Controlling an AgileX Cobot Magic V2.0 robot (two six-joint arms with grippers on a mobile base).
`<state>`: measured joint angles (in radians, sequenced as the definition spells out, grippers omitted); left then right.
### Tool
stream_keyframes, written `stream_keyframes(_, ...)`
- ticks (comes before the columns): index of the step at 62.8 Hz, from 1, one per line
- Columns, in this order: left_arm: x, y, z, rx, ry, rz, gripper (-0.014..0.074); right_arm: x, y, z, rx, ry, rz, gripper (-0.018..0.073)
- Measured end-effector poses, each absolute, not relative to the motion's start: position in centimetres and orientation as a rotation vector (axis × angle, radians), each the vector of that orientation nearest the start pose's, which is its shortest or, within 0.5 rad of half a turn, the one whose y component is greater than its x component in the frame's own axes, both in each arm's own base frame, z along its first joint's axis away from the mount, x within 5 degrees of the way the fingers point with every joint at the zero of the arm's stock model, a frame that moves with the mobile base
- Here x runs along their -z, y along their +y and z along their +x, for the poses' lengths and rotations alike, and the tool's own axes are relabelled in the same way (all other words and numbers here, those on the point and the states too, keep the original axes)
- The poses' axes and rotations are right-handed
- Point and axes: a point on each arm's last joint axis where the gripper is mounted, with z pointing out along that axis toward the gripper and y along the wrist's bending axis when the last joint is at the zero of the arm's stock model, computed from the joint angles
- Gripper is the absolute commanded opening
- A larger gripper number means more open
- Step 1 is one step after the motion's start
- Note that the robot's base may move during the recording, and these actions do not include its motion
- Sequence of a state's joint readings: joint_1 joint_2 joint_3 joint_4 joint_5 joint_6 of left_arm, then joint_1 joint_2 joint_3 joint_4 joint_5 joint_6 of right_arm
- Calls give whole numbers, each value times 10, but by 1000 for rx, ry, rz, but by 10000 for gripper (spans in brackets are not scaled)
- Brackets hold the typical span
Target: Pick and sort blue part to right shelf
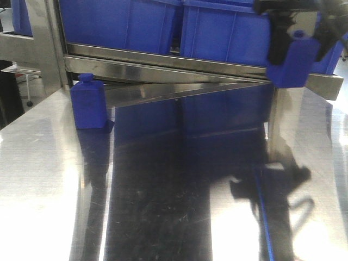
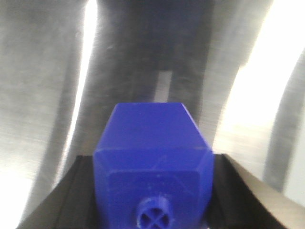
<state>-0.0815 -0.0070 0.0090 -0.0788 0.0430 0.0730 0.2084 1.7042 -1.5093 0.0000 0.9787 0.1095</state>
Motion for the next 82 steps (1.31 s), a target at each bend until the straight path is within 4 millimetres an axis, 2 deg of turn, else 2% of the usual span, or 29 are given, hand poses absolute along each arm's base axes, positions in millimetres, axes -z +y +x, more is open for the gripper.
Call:
stream_keyframes(17,-207,-5,56,72,1528,61,125,-321,19,311,-84,2359,55,340)
stream_keyframes(26,-207,-5,56,72,1528,61,125,-319,1,282,-63,2203,116,340)
stream_keyframes(37,-207,-5,56,72,1528,61,125,-310,-2,245,-64,2036,119,340)
stream_keyframes(46,-207,-5,56,72,1528,61,125,-304,-2,214,-67,1967,115,340)
stream_keyframes(55,-207,-5,56,72,1528,61,125,-308,-2,180,-48,1888,88,340)
stream_keyframes(64,-207,-5,56,72,1528,61,125,-316,-3,154,41,1799,-4,340)
stream_keyframes(82,-207,-5,56,72,1528,61,125,-335,-3,126,85,1643,-45,340)
